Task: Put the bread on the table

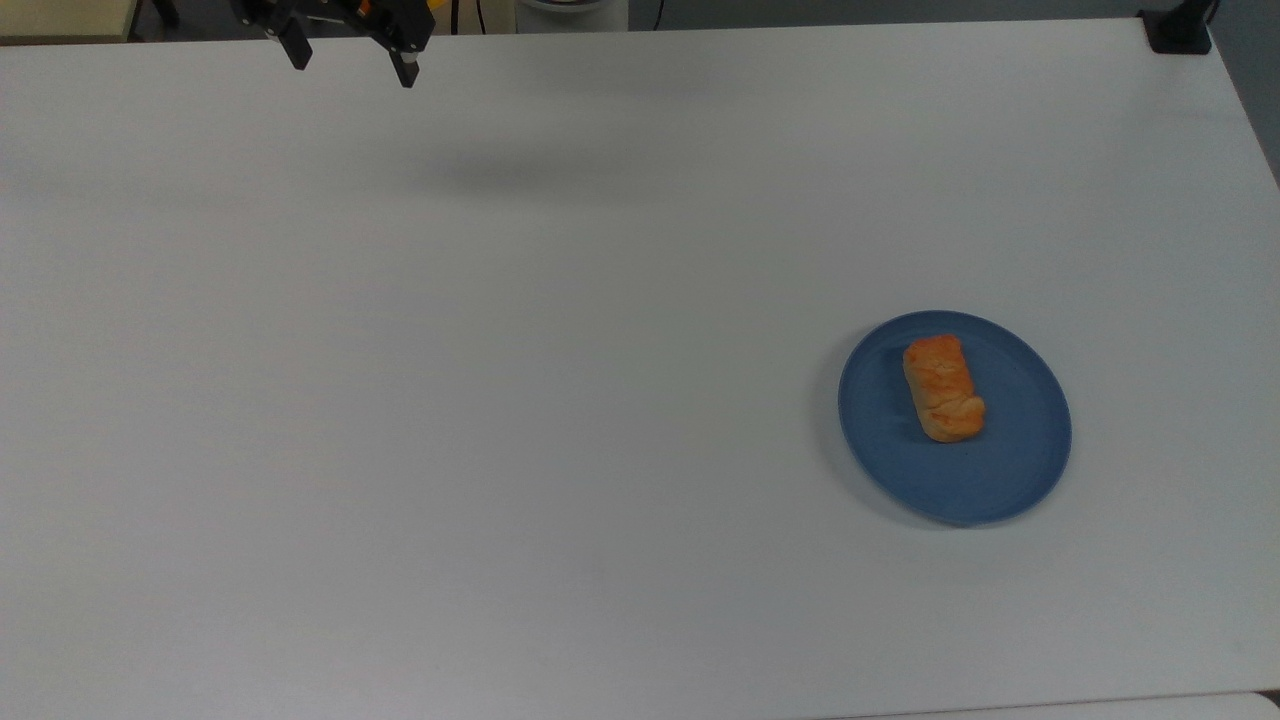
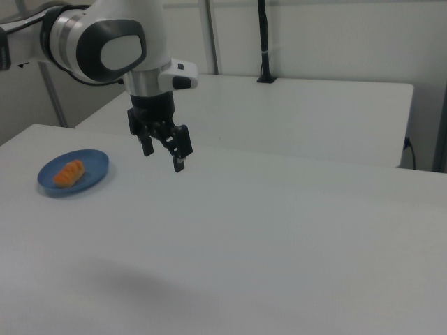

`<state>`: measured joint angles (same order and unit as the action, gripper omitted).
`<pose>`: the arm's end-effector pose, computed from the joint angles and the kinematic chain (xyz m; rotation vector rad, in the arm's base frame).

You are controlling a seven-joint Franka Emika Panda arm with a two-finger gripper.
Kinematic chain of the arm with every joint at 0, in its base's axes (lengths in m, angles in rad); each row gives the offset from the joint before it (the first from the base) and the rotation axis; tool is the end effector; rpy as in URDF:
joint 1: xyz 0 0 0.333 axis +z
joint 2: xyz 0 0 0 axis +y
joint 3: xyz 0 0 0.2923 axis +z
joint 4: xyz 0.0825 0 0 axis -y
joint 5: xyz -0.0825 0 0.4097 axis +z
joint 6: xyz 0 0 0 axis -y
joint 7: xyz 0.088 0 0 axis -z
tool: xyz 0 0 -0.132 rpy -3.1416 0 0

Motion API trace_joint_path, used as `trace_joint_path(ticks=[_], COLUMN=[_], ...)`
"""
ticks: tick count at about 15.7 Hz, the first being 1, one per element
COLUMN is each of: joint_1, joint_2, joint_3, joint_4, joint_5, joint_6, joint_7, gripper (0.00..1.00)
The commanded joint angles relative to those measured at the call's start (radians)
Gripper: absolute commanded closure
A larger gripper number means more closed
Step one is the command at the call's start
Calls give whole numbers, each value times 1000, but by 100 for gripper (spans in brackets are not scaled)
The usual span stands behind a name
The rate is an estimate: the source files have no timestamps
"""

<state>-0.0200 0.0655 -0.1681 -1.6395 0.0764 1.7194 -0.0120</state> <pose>0.5996 -0.1027 0.5163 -3.0652 0.2865 -0.0335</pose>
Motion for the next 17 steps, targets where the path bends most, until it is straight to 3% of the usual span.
trace_joint_path(ticks=[1,17], joint_1=[-9,-23], joint_2=[-25,-29], joint_3=[-5,-1], joint_4=[3,24], joint_5=[-3,-4], joint_6=[-32,-44], joint_7=[-9,-14], gripper=[0,0])
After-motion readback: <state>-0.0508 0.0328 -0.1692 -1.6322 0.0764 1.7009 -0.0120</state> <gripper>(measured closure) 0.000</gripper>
